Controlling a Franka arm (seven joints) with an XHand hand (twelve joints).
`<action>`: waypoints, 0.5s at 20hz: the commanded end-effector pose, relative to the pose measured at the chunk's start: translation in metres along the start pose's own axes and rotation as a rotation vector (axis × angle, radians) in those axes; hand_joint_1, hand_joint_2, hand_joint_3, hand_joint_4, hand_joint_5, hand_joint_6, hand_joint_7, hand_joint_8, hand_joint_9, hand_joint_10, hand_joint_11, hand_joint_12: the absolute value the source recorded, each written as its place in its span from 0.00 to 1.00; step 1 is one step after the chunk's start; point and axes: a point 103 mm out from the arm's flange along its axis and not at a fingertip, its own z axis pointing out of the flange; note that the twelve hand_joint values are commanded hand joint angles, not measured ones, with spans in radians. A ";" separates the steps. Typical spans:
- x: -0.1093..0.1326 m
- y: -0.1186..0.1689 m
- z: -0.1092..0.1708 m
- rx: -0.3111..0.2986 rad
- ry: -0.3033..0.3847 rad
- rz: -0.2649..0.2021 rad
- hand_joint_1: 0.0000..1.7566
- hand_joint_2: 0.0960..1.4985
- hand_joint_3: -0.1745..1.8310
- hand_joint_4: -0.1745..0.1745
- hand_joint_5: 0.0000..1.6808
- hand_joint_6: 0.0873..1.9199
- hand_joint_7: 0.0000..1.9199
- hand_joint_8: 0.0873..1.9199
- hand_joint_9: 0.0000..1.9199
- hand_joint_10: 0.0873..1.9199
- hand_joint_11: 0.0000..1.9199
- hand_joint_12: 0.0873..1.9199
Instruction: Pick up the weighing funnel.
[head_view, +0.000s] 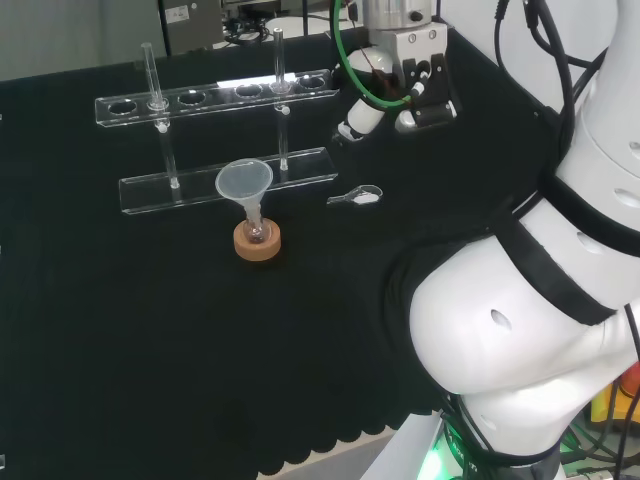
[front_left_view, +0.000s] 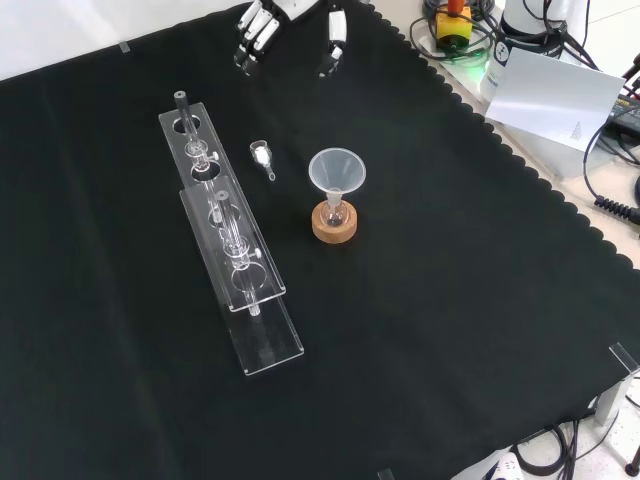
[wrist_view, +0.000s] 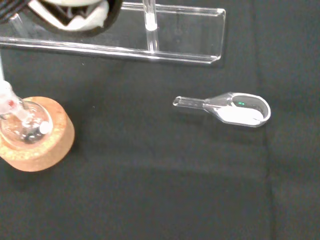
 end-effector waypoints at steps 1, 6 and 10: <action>-0.026 0.014 0.026 0.016 -0.002 0.008 0.47 0.37 0.39 0.30 0.20 0.00 0.14 0.33 0.25 0.32 0.14 0.71; -0.049 0.033 0.053 0.011 0.004 0.008 0.47 0.37 0.40 0.30 0.20 0.00 0.11 0.32 0.25 0.31 0.15 0.70; -0.063 0.045 0.072 -0.009 0.022 -0.001 0.47 0.37 0.40 0.30 0.20 0.00 0.11 0.32 0.25 0.30 0.15 0.69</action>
